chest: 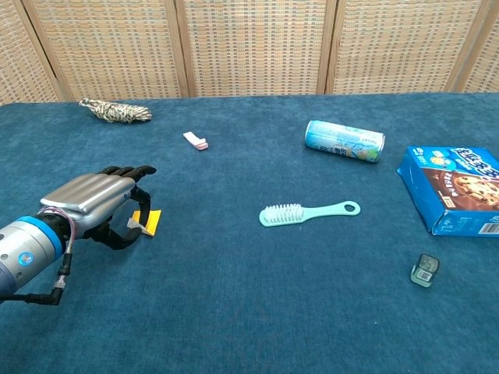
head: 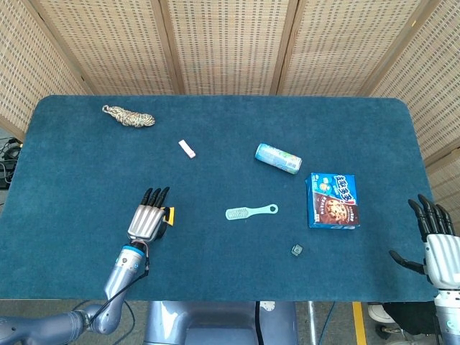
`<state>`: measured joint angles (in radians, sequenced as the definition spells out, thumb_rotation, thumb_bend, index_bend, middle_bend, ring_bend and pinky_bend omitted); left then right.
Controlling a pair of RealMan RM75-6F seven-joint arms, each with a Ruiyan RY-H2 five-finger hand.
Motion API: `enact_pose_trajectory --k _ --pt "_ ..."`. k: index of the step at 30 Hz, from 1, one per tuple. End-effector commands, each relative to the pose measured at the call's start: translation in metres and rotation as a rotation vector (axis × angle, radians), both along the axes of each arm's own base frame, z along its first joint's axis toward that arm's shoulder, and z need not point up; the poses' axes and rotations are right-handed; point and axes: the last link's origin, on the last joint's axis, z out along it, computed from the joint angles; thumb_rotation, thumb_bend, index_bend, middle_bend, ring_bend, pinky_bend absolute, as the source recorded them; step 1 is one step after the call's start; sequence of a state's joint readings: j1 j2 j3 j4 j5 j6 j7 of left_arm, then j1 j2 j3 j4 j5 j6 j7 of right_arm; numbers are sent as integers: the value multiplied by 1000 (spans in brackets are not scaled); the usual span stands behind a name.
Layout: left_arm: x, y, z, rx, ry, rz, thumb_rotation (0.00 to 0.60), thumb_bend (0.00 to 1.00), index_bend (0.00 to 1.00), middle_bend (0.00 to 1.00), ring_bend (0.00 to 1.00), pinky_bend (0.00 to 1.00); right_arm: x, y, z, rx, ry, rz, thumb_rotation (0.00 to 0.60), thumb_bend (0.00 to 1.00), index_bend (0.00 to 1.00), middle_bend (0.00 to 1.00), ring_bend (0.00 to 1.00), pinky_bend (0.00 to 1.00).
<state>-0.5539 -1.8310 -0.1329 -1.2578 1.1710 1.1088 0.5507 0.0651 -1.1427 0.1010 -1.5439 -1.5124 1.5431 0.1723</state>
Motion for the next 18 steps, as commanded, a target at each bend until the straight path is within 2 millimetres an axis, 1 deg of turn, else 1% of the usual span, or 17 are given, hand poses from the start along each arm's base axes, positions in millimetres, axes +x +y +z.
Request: enact_pose_trajectory --k 1,5,11,18 --pt "0 0 0 0 1 1 600 480 567 0 0 0 0 0 0 0 0 0 600 0 0 0 0 0" --pt "-1 1 0 -1 1 3 600 512 571 0 0 0 0 0 0 -1 0 0 600 0 0 0 0 0" --pt "-2 1 0 -1 3 7 600 516 571 0 0 0 0 0 0 1 1 0 600 0 0 0 0 0" --pt "-2 2 1 -3 -1 8 600 552 567 0 0 0 0 0 0 2 1 0 600 0 0 0 0 0"
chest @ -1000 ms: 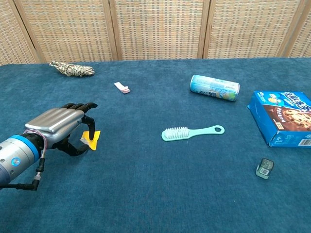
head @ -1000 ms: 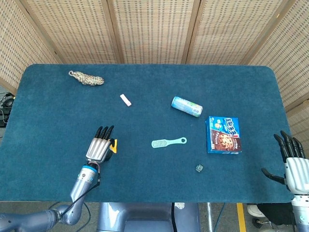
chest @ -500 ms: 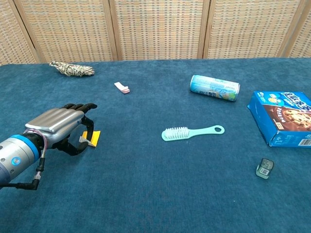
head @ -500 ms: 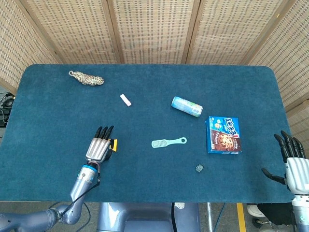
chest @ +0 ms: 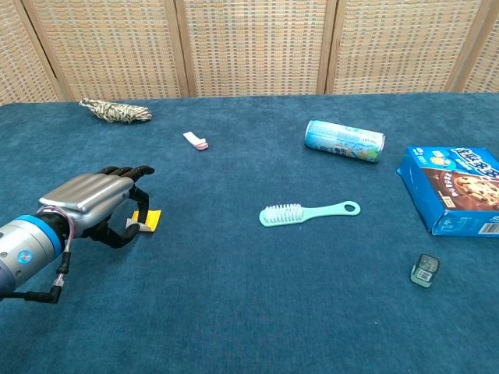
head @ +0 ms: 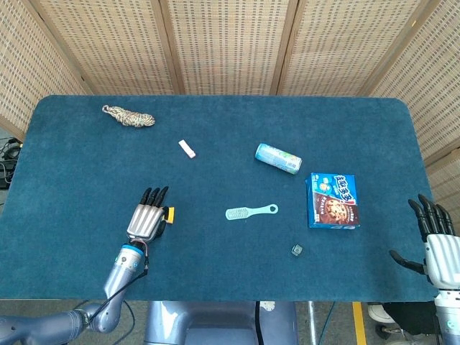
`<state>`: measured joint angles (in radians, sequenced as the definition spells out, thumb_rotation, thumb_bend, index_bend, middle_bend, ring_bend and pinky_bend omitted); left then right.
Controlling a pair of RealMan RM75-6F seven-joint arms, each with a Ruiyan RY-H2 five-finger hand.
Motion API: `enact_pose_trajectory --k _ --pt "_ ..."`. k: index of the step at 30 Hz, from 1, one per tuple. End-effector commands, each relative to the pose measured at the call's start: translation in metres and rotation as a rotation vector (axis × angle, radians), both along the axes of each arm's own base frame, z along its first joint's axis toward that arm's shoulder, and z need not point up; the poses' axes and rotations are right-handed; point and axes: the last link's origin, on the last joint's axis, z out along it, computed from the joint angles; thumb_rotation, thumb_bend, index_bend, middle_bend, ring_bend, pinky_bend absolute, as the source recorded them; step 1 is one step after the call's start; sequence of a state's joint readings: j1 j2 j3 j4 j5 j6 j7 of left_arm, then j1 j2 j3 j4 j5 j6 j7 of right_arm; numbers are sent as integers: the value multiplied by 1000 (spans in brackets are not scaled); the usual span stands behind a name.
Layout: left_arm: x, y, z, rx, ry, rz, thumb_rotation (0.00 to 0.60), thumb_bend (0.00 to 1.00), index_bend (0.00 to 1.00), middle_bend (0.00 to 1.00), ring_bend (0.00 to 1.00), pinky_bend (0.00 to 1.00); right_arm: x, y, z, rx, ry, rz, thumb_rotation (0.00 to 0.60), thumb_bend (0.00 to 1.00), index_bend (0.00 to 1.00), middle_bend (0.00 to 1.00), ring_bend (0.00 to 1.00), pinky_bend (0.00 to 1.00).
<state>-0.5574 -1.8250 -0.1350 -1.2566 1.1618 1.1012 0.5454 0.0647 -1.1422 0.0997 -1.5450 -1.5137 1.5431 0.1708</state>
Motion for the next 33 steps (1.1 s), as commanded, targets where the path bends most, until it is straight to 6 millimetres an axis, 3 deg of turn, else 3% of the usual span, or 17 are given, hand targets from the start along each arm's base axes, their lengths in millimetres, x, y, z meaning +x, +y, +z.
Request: enact_pose_trajectory --k 1,18,33 --pt "0 0 0 0 0 0 600 553 567 0 0 0 0 0 0 1 1 0 600 0 0 0 0 0" --pt "1 9 4 14 -5 8 600 569 567 0 0 0 0 -1 0 4 -1 -1 600 0 0 0 0 0" --pt "16 48 19 70 -11 17 600 566 567 0 0 0 -3 -5 -2 17 4 -15 600 0 0 0 0 0"
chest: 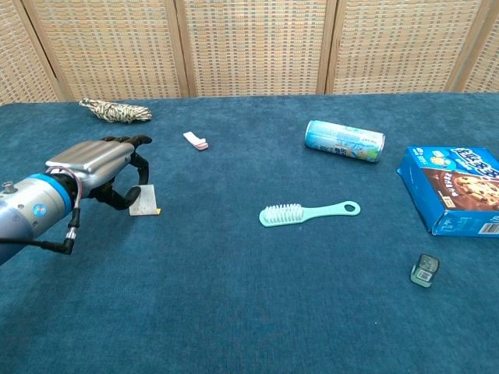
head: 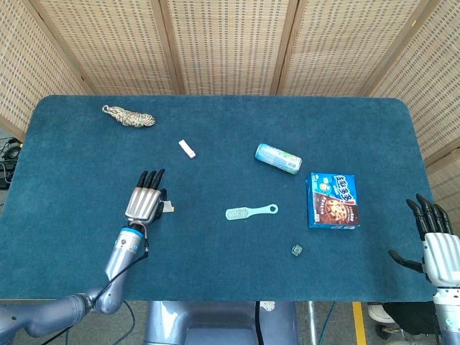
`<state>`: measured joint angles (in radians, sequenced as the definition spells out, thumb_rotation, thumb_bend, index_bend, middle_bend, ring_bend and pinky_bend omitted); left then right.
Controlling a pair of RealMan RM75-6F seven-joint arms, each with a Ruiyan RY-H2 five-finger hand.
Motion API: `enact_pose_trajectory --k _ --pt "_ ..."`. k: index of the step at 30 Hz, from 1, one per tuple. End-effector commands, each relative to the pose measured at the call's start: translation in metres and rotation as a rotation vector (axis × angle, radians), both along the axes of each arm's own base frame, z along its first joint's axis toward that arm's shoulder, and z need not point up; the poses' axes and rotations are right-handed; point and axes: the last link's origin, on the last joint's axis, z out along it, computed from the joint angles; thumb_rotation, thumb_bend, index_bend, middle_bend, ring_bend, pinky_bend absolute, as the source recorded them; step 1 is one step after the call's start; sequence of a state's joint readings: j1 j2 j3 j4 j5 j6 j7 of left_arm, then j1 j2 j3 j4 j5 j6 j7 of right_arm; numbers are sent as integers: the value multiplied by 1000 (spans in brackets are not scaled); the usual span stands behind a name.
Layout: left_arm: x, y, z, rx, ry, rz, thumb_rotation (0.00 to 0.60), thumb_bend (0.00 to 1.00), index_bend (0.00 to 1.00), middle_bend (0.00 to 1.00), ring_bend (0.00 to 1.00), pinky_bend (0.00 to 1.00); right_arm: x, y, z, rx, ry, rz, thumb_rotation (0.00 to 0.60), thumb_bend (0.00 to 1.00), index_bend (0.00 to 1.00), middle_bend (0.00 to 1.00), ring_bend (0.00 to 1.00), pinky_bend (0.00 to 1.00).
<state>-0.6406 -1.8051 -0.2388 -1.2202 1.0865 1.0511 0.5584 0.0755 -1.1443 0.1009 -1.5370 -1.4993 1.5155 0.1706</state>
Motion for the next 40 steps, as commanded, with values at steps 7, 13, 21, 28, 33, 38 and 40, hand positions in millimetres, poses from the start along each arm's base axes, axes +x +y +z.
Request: enact_pose_trajectory --k 7,13,21,28,33,38,40 --pt "23 17 22 66 -65 -36 600 562 563 0 0 0 -1 -2 -1 5 1 -3 600 0 0 0 0 0" --pt "45 8 46 48 -263 -32 600 546 555 0 0 0 0 -1 0 0 2 3 600 0 0 0 0 0" --pt "60 -24 84 -212 -775 128 600 525 555 0 0 0 2 2 3 -16 1 4 600 0 0 0 0 0" --pt "78 -38 112 -402 -934 154 600 525 555 0 0 0 2 1 2 -15 7 -3 600 0 0 0 0 0" --pt "92 -51 122 -504 -973 126 600 525 555 0 0 0 2 1 2 -20 4 -1 600 0 0 0 0 0" --pt "100 -61 130 -533 -969 65 600 524 555 0 0 0 2 1 3 -21 1 -4 600 0 0 0 0 0" --pt "101 -63 132 -538 -977 55 600 523 555 0 0 0 2 2 3 -23 0 -3 600 0 0 0 0 0"
